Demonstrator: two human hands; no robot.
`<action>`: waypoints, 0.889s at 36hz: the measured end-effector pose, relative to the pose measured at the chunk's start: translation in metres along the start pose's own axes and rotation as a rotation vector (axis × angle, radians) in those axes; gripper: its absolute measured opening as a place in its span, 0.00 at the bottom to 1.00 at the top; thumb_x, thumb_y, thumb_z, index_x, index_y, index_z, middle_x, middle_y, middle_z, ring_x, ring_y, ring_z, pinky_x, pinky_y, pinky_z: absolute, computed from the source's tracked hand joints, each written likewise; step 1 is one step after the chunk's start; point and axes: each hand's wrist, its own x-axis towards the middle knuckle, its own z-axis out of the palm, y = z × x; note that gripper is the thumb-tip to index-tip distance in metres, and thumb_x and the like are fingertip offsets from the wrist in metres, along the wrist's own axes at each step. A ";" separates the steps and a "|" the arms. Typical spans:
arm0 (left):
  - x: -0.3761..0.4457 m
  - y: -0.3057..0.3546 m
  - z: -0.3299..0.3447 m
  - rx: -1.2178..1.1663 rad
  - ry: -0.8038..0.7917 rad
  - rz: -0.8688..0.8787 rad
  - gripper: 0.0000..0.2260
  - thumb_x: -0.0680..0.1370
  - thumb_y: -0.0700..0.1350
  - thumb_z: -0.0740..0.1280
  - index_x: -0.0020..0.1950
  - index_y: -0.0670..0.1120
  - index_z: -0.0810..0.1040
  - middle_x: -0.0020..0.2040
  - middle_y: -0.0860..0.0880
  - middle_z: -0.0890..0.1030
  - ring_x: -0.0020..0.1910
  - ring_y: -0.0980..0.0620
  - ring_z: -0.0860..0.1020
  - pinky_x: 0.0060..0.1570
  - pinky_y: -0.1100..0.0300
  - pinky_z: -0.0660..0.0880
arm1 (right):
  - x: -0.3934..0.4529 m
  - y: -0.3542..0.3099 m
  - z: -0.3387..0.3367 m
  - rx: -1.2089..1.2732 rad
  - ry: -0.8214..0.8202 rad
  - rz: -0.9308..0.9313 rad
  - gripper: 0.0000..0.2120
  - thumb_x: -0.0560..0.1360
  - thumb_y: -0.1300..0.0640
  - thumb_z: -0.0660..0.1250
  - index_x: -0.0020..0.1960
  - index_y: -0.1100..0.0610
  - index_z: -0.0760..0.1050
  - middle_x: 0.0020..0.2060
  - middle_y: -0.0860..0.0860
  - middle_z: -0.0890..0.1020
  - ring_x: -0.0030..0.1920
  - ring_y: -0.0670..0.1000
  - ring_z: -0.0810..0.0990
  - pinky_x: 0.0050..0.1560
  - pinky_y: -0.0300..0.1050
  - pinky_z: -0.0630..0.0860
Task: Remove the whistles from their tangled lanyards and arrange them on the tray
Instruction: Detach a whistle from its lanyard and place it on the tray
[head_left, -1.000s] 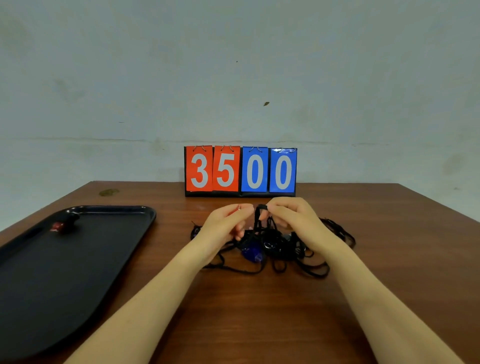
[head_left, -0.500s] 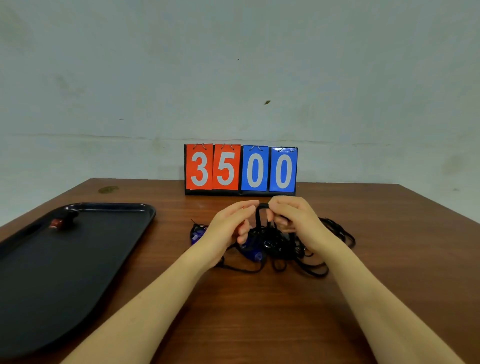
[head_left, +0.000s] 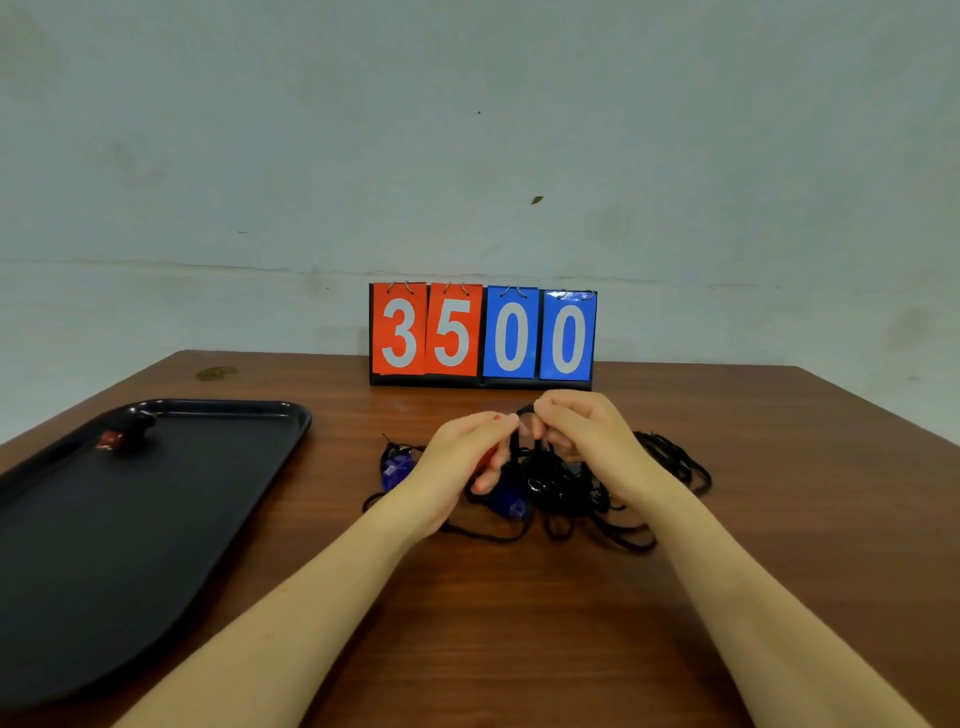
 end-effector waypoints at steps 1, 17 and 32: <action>0.000 0.000 0.000 -0.011 -0.006 -0.023 0.12 0.82 0.47 0.61 0.41 0.45 0.77 0.30 0.48 0.70 0.24 0.54 0.64 0.28 0.61 0.62 | 0.000 0.000 0.000 -0.001 0.014 0.005 0.17 0.81 0.58 0.58 0.35 0.58 0.73 0.22 0.44 0.68 0.24 0.42 0.64 0.28 0.30 0.63; 0.005 0.019 -0.049 -0.493 0.582 -0.044 0.09 0.79 0.46 0.64 0.38 0.47 0.73 0.27 0.54 0.68 0.23 0.57 0.65 0.27 0.66 0.64 | 0.009 0.001 -0.025 0.710 0.169 0.159 0.18 0.81 0.52 0.57 0.33 0.55 0.68 0.24 0.47 0.62 0.23 0.46 0.60 0.25 0.38 0.60; 0.020 0.026 -0.030 -0.280 0.604 -0.114 0.07 0.82 0.42 0.61 0.50 0.43 0.78 0.35 0.47 0.74 0.31 0.54 0.72 0.46 0.57 0.75 | 0.009 0.007 -0.027 0.310 0.579 0.297 0.13 0.81 0.51 0.59 0.54 0.56 0.79 0.43 0.53 0.83 0.43 0.50 0.82 0.32 0.38 0.77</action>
